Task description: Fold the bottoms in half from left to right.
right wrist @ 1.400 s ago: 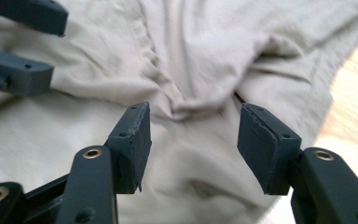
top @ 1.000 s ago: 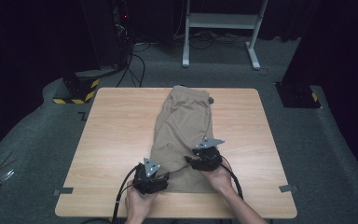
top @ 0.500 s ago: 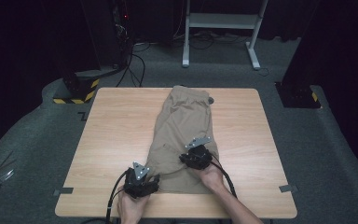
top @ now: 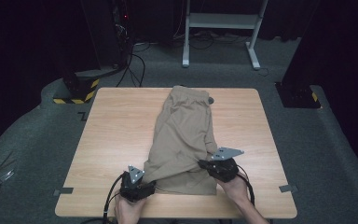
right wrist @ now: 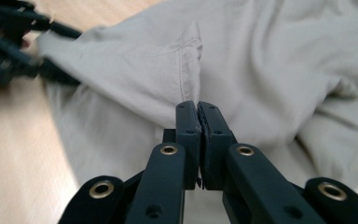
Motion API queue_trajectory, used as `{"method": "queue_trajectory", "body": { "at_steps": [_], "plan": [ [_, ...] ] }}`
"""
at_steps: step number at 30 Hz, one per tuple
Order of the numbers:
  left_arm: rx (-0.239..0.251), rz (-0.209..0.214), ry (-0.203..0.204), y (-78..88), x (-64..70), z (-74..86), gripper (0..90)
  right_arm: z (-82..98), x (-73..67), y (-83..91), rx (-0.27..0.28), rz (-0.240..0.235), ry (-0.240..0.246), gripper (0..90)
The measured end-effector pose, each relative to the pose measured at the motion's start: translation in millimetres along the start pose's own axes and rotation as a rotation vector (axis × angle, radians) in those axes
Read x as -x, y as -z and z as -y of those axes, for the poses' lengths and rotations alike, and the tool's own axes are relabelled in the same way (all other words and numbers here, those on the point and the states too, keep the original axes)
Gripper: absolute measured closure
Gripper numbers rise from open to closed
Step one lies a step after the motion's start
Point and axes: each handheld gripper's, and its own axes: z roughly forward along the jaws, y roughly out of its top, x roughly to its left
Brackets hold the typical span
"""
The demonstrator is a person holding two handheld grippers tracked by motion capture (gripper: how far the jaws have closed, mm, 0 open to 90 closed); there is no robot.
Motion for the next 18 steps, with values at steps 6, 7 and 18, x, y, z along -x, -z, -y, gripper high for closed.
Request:
{"method": "queue_trajectory", "body": {
  "at_steps": [6,7,18],
  "plan": [
    [0.0,-0.001,-0.002,1.6,-0.9,1.3,26.0,32.0,5.2,13.7,-0.025,0.058,-0.017,87.8],
    [0.0,-0.002,-0.007,2.1,-0.8,1.7,26.0,36.7,9.2,14.7,-0.024,0.055,-0.045,87.8],
    [0.006,0.004,0.006,4.9,-2.2,4.0,29.6,57.5,20.7,19.2,-0.061,0.092,-0.078,82.1]
  ]
}}
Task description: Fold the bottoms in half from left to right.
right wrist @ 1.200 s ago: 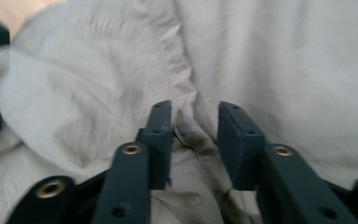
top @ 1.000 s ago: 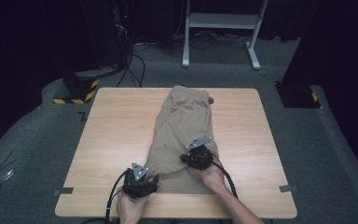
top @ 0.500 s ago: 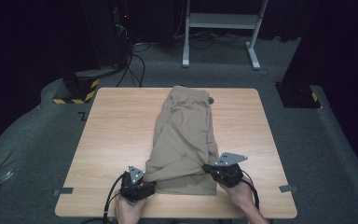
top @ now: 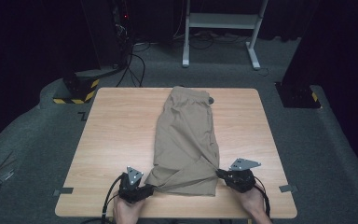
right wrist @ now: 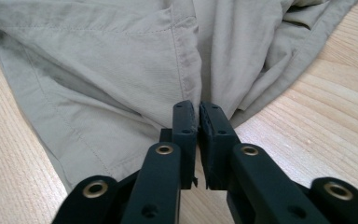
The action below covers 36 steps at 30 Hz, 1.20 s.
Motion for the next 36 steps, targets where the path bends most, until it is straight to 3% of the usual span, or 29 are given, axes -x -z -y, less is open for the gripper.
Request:
{"method": "queue_trajectory", "body": {
  "at_steps": [1,3,8,10,11,12,15,20,22,28,31,36],
  "plan": [
    [0.007,0.009,-0.007,0.9,1.0,0.5,31.0,-1.8,-0.1,0.5,0.013,0.001,-0.013,72.9],
    [0.017,0.017,-0.014,0.0,1.2,-0.5,32.9,-6.2,-1.0,0.8,0.025,-0.001,-0.02,66.3],
    [0.007,0.039,-0.023,-9.2,2.9,-9.1,37.3,-25.9,-4.6,-8.7,0.048,-0.007,-0.037,57.2],
    [-0.002,0.043,-0.031,-13.8,4.8,-14.3,37.3,-30.1,-5.3,-13.6,0.04,-0.005,-0.039,57.2],
    [-0.004,0.04,-0.043,-17.3,7.0,-17.6,37.1,-35.7,-6.2,-24.7,0.006,-0.001,-0.04,58.0],
    [-0.004,0.04,-0.043,-17.3,7.0,-17.6,36.9,-35.7,-6.2,-24.7,0.006,-0.001,-0.04,58.0],
    [-0.003,0.045,-0.049,-20.5,8.3,-19.8,36.5,-35.2,-8.6,-41.5,-0.065,0.019,-0.013,60.0],
    [-0.014,0.054,-0.058,-25.4,9.3,-25.2,35.1,-28.4,-2.7,-47.2,-0.073,0.065,0.032,60.5],
    [-0.014,0.064,-0.071,-33.4,12.8,-32.0,34.4,-30.7,10.1,-47.0,-0.08,0.079,0.041,60.5],
    [-0.01,0.073,-0.079,-47.8,21.2,-44.3,34.0,-35.2,37.4,-46.8,-0.091,0.115,-0.026,60.1],
    [-0.013,0.078,-0.083,-47.0,24.2,-44.1,34.7,-36.1,37.8,-39.7,-0.062,0.094,-0.07,59.5],
    [-0.014,0.09,-0.082,-36.8,24.3,-35.6,34.5,-44.9,27.8,-33.0,-0.02,0.055,-0.06,62.1]
  ]
}}
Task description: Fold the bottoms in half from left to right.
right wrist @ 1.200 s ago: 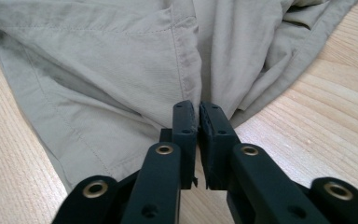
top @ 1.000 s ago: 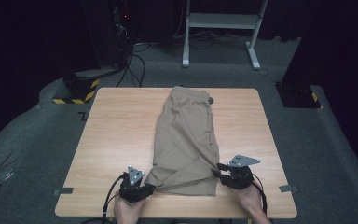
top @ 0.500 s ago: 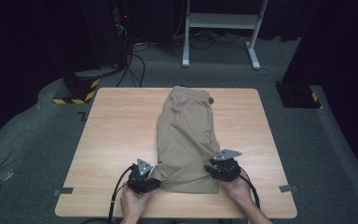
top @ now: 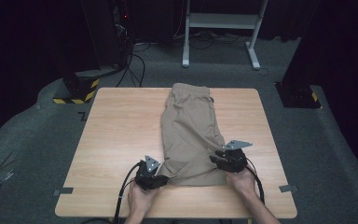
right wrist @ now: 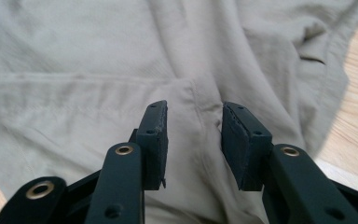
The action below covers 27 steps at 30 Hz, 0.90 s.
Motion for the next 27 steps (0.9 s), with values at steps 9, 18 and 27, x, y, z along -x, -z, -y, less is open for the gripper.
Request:
{"method": "queue_trajectory", "body": {
  "at_steps": [9,18,27],
  "plan": [
    [-0.002,-0.026,-0.028,13.4,3.5,11.4,34.9,-1.7,2.5,-23.8,-0.079,-0.009,-0.02,81.2],
    [0.009,-0.023,-0.014,16.9,4.4,16.6,35.7,13.1,-12.4,9.7,-0.01,-0.019,0.06,88.9],
    [0.01,-0.004,-0.007,26.9,0.4,26.7,33.5,55.5,-19.7,47.7,0.03,-0.025,0.063,88.7]
  ]
}}
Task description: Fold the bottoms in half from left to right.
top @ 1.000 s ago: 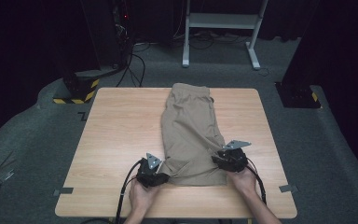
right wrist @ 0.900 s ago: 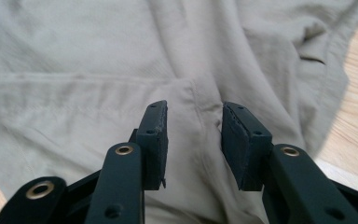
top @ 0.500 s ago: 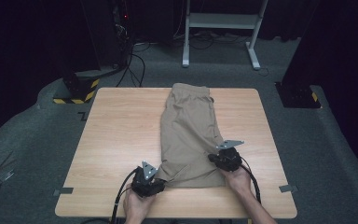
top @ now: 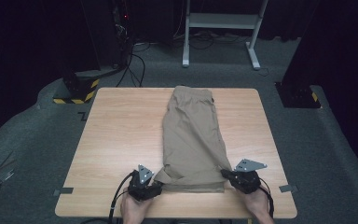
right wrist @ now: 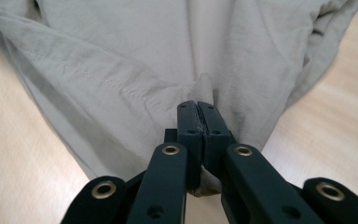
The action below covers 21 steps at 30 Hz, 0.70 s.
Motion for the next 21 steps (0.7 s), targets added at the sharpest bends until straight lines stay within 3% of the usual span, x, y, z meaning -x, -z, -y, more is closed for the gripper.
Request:
{"method": "queue_trajectory", "body": {
  "at_steps": [4,7,10,13,18,21],
  "plan": [
    [-0.003,0.024,-0.01,7.9,1.2,3.9,33.4,9.9,-3.2,2.5,0.012,-0.026,-0.013,77.1],
    [0.011,0.012,-0.01,16.4,0.4,4.3,33.5,7.3,-2.2,7.5,0.067,-0.028,-0.046,66.7],
    [0.031,0.011,0.0,26.1,-3.1,3.9,33.5,0.3,0.0,12.6,0.117,-0.034,-0.072,64.3],
    [0.041,0.005,-0.004,31.7,-5.4,3.1,33.5,-7.3,0.1,9.9,0.102,-0.01,-0.077,65.2],
    [0.052,0.01,0.018,41.0,-15.9,3.1,33.0,-16.3,6.0,-7.0,0.044,0.077,-0.093,67.1],
    [0.057,0.003,0.025,46.0,-19.1,5.4,32.6,-19.2,7.1,-18.7,0.001,0.105,-0.066,66.9]
  ]
}}
